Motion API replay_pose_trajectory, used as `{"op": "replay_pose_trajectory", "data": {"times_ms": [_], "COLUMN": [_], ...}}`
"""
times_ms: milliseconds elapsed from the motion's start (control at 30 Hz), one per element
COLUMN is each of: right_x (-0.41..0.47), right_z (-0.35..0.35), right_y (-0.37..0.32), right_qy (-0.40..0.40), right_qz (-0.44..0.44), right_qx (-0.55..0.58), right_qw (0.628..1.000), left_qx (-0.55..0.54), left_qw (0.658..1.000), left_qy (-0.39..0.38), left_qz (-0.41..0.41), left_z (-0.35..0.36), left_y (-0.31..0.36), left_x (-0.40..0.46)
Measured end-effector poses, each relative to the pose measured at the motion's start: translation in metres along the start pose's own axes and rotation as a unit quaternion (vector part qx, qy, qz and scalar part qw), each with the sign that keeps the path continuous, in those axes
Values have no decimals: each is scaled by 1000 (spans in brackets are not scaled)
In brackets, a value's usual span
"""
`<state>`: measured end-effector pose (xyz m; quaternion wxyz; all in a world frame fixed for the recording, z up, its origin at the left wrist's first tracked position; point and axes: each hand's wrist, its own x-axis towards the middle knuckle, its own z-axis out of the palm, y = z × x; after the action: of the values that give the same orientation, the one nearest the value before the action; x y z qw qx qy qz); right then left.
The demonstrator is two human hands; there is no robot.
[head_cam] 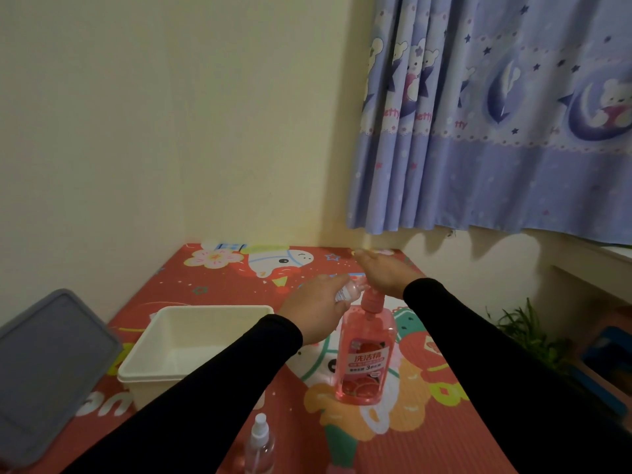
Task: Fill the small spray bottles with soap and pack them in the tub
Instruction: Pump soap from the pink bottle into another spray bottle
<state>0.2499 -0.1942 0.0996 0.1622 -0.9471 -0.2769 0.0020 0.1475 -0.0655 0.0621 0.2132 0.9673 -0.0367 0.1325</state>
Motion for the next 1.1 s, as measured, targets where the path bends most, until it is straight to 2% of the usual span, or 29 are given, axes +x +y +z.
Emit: {"op": "replay_pose_trajectory", "data": {"times_ms": [167, 400, 667, 900, 1100], "right_x": [-1, -4, -1, -6, 3], "right_z": [14, -6, 13, -7, 16], "right_y": [5, 0, 4, -2, 8], "right_qy": [-19, 21, -9, 29, -1], "right_qz": [9, 11, 12, 2, 5], "right_qx": [12, 60, 55, 89, 72], "right_qw": [1000, 998, 998, 996, 997], "left_qx": [-4, -5, -2, -4, 2], "left_qw": [1000, 1000, 1000, 1000, 1000], "left_qy": [-13, -2, -19, -2, -14], "left_qz": [-6, 2, -4, 7, -3], "left_z": [9, -3, 8, -4, 6], "left_y": [-1, 0, -1, 1, 1], "left_x": [-6, 0, -7, 1, -7]}}
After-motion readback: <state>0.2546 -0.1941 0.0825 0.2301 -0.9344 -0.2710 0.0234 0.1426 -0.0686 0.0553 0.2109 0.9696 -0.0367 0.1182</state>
